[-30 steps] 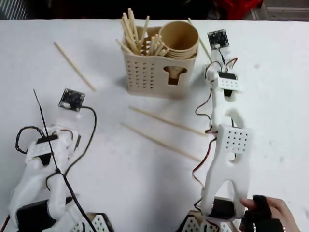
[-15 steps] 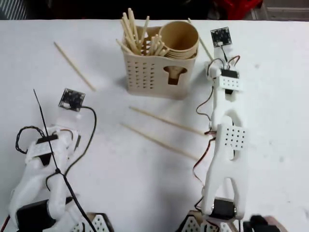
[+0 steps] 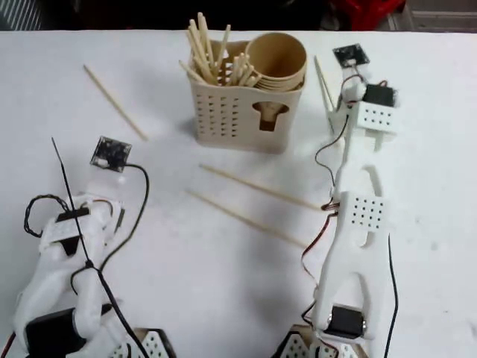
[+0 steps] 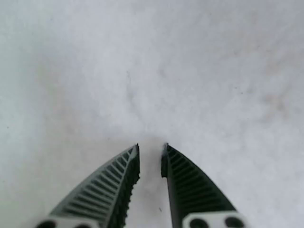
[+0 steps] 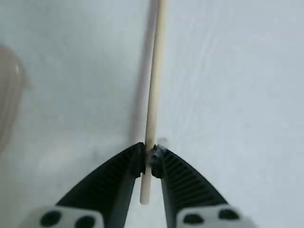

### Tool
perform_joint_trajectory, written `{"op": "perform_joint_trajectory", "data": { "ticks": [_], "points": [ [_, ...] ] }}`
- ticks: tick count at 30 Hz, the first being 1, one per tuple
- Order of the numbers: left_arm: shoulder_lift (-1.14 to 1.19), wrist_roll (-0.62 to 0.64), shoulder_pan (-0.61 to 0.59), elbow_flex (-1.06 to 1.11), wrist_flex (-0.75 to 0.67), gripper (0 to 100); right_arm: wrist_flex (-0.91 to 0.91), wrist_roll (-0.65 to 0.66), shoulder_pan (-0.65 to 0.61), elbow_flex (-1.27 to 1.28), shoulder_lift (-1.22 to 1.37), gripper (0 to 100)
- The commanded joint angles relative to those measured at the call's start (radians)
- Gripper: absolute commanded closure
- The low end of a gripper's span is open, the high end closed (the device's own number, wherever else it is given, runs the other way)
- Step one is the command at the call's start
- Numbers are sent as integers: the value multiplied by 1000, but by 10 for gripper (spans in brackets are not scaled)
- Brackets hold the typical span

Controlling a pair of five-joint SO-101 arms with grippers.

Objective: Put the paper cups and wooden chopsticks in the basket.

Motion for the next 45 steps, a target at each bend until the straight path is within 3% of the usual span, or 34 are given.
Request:
{"op": "perform_joint_trajectory", "data": {
  "ticks": [1,8,12,20,25,29,33,37,45],
  "points": [
    [-31,-11,18,-6,-15,902,157,9,35,-233,-27,982],
    [-31,-11,18,-6,-15,902,160,0,131,-77,-260,983],
    [-31,-11,18,-6,-15,902,160,2,134,190,-562,983],
    [-31,-11,18,-6,-15,902,151,87,-44,977,-1331,981],
    [-31,-11,18,-6,-15,902,147,87,-180,1186,-1770,982],
    [-31,-11,18,-6,-15,902,148,83,-268,1286,-1971,982],
    [-31,-11,18,-6,-15,902,148,80,-311,1364,-2006,981],
    [-31,-11,18,-6,-15,902,105,0,-254,1570,-1908,978],
    [-31,-11,18,-6,-15,902,-367,-167,-130,1867,-1566,837]
  ]
}}
